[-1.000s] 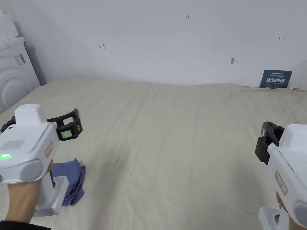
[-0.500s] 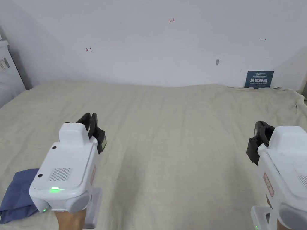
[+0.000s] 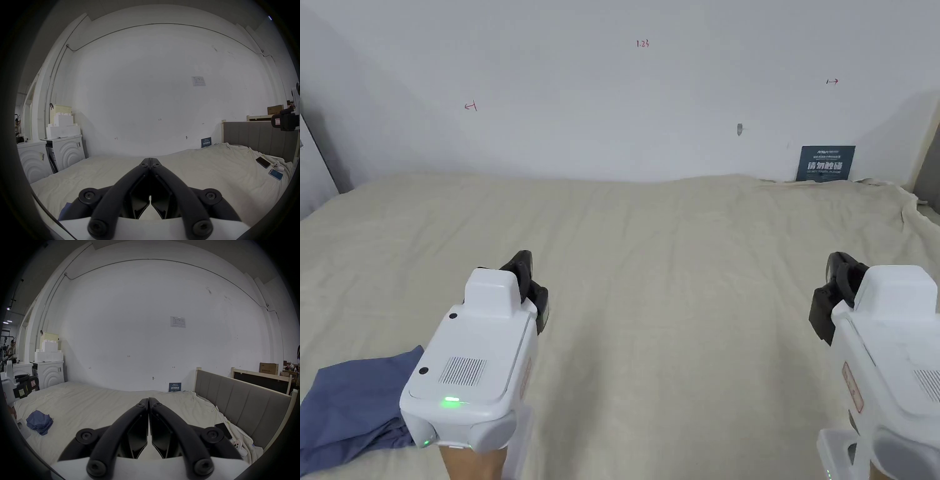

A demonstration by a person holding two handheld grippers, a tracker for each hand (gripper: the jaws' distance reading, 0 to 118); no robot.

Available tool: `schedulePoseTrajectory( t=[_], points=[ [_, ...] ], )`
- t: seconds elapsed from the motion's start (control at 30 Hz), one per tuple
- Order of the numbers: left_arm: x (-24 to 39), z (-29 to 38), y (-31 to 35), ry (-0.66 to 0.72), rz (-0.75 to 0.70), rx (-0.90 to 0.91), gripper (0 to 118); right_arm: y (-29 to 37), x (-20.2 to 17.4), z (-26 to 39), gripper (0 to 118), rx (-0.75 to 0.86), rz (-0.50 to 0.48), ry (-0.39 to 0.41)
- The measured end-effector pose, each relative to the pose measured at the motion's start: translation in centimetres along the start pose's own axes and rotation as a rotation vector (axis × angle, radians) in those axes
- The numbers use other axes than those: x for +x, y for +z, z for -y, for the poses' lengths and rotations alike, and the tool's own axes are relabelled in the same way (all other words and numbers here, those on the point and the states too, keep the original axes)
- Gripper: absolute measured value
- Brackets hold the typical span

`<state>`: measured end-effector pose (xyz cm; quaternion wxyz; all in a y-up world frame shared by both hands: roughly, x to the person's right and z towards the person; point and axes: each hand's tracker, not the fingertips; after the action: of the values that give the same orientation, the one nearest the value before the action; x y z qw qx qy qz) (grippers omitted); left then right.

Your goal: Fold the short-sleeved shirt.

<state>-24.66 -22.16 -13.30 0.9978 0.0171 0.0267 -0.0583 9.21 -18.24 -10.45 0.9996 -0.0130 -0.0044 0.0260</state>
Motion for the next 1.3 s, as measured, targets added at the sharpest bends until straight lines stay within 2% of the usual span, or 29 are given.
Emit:
schedulePoseTrajectory(
  t=[0.53,1.3],
  points=[
    [0.6,-0.1,0.0,-0.016,0.015,-0.002,0,-0.3,0.7,0.2,0,0.009,-0.004,0.001],
    [0.5,-0.3,0.0,-0.022,0.013,-0.003,0,0.7,-0.3,-1.0,0,0.016,-0.004,0.006]
  ],
)
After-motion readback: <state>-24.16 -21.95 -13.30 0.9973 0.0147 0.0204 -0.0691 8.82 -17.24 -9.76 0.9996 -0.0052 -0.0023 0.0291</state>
